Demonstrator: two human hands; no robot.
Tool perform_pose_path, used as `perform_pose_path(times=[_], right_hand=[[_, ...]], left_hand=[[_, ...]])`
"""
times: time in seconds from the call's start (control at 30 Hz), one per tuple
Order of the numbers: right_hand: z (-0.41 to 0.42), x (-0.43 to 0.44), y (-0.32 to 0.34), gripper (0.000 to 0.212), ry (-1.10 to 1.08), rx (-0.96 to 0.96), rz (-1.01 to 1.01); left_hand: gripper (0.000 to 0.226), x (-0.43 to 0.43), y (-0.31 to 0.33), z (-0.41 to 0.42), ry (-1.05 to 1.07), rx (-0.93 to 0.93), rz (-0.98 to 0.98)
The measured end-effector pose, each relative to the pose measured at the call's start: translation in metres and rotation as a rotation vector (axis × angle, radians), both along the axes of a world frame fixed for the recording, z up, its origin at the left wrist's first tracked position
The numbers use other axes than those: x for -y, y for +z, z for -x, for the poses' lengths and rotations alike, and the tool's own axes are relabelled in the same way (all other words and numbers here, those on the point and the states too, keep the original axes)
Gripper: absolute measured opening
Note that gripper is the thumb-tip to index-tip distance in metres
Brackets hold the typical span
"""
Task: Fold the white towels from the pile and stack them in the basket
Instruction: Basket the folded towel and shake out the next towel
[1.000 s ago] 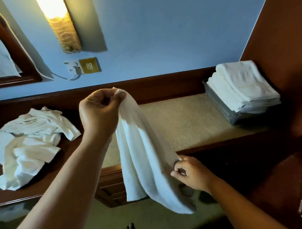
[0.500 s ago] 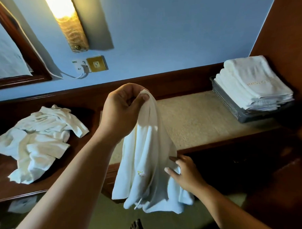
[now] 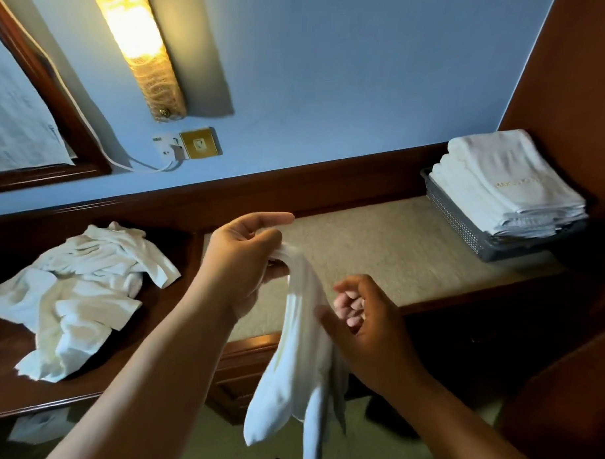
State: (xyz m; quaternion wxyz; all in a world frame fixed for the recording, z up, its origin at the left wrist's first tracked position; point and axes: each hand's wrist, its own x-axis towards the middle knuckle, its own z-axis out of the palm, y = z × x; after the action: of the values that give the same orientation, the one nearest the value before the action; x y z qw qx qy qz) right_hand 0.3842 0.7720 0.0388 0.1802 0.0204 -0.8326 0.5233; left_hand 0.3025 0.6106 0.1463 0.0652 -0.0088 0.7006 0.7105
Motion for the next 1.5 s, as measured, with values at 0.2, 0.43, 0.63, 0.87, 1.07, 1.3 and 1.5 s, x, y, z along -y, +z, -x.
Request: perform_pose_path(times=[0.2, 0.43, 0.63, 0.87, 1.07, 1.3, 1.5], right_hand=[[0.003, 0.011, 0.034, 0.025, -0.136, -0.078, -0.164], [0.001, -0.005, 0.062, 0.017, -0.168, -0.266, -0.168], [-0.001, -0.014, 0.077, 0.011, -0.216, -0.271, -0.143], [0.003, -0.026, 0.091, 0.012, -0.253, -0.196, -0.112], [0.006, -0.040, 0.106, 0.043, -0.090, -0.344, -0.434], [0.020, -0.046, 0.109, 0.027, 0.113, -0.333, -0.868], [0.024, -0.038, 0.111, 0.017, 0.117, -0.250, -0.801]], left_hand=[[0.024, -0.025, 0.011, -0.024, -0.149, 0.004, -0.116], [0.017, -0.022, 0.009, -0.033, -0.259, -0.180, -0.164], [0.033, -0.017, -0.052, -0.044, -0.467, -0.216, -0.045], [0.038, -0.023, -0.071, -0.054, -0.244, -0.300, 0.037], [0.016, -0.029, -0.051, -0.062, -0.196, -0.628, 0.328], [0.007, -0.031, -0.041, -0.071, -0.092, -0.715, 0.340], [0.016, -0.018, -0.057, -0.074, -0.136, -0.817, 0.366]])
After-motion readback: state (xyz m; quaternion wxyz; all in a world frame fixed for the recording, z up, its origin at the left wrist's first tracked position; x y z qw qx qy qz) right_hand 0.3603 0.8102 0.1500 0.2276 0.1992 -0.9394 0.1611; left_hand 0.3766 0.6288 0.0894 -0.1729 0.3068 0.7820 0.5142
